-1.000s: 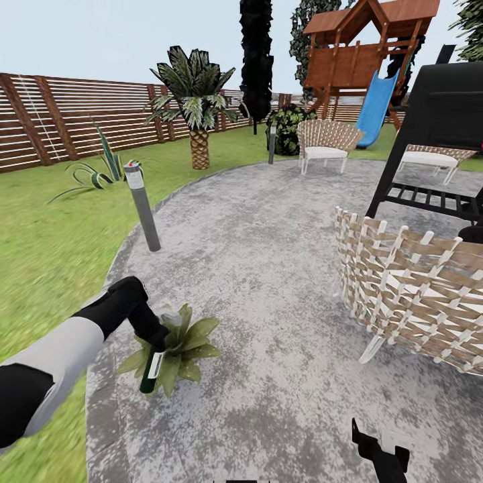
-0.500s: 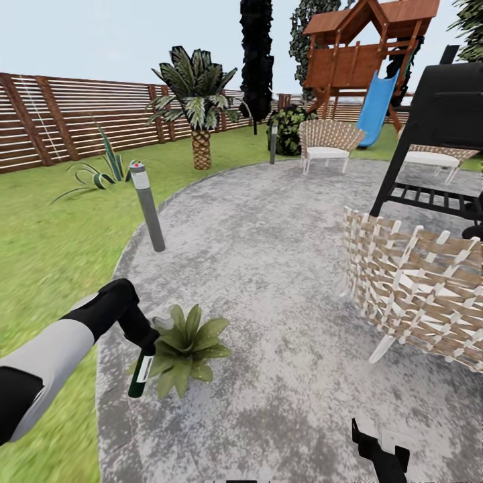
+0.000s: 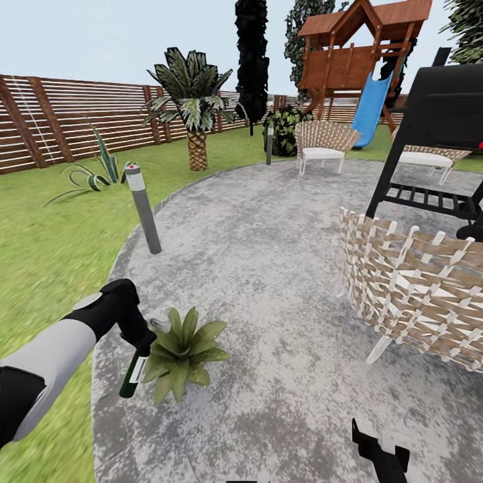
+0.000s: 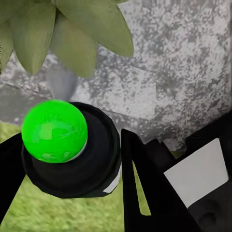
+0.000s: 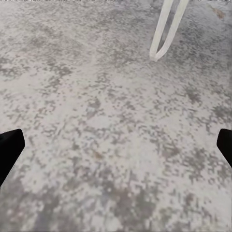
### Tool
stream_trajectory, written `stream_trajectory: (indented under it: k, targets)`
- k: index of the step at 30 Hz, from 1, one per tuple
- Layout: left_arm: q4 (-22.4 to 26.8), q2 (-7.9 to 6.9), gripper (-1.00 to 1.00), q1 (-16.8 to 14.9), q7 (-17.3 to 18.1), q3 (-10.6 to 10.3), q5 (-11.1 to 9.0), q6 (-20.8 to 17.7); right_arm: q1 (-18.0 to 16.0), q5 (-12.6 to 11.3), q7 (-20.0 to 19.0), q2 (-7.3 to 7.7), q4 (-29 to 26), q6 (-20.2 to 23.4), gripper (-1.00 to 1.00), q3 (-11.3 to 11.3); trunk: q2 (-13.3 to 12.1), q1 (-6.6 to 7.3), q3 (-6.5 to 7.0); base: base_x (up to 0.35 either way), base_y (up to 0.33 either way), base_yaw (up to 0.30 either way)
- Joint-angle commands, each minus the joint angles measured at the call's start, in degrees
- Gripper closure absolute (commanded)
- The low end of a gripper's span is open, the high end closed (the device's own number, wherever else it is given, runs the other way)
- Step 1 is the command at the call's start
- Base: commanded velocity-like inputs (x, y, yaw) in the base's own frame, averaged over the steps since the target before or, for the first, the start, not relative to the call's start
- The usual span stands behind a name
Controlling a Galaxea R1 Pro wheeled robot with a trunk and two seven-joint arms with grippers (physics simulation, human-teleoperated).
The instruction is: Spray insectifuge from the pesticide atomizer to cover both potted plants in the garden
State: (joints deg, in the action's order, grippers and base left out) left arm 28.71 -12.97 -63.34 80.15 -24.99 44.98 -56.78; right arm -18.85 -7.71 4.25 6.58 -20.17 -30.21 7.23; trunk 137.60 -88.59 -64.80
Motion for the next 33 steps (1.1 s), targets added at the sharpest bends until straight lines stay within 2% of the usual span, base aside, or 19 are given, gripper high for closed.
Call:
stream_trajectory:
  k: [1,8,14,17,20,22,26,29,33]
  targets:
    - [0.13,0.03,1.0,-0.06,0.53,-0.24,0.39,-0.59,-0.02,-0.5,-0.05,0.01,0.0,-0.2,-1.0,-0.15,0.02,0.0,-0.05,0.134,0.0,0.0]
    - [0.93,0.59,1.0,-0.84,1.61,-0.31,0.22,-0.86,-0.02,-0.55,-0.04,0.01,-0.04,-0.2,-1.0,-0.2,0.02,0.0,-0.05,0.051,0.0,0.0]
    - [0.27,-0.02,1.0,0.2,3.2,-0.47,0.66,-0.12,-0.02,-0.47,-0.03,0.01,-0.03,-0.2,-1.0,-0.2,0.02,0.0,-0.05,-0.021,0.0,0.0]
    - [0.14,-0.3,1.0,2.62,3.06,-0.43,0.84,-0.01,-0.04,-0.47,-0.03,0.01,0.03,-0.2,-1.0,-0.2,0.02,0.0,-0.05,-0.262,0.0,0.0]
    - [0.12,-0.3,1.0,3.51,2.9,-0.5,0.88,-0.03,-0.01,-0.47,-0.03,0.01,0.04,-0.2,-1.0,-0.2,0.02,0.0,-0.05,-0.224,0.0,0.0]
    - [0.05,-0.22,1.0,3.91,2.68,-0.62,0.89,-0.08,-0.01,-0.47,-0.03,0.01,0.04,-0.2,-1.0,-0.2,0.02,0.0,-0.05,-0.062,0.0,0.0]
    - [0.18,0.35,1.0,6.86,2.6,-0.45,0.9,-0.24,-0.03,-0.47,-0.03,0.01,0.03,-0.2,-1.0,-0.2,0.02,0.0,-0.05,-0.008,0.0,0.0]
    - [0.13,0.5,1.0,7.38,1.97,-0.37,0.87,-0.33,-0.02,-0.47,-0.03,0.01,0.03,-0.2,-1.0,-0.2,0.02,0.0,-0.05,0.0,0.0,0.0]
    - [0.09,-0.47,1.0,9.06,-0.49,-0.03,0.89,-0.32,-0.04,-0.47,-0.03,0.01,0.03,-0.2,-1.0,-0.2,0.02,0.0,-0.05,0.0,0.0,0.0]
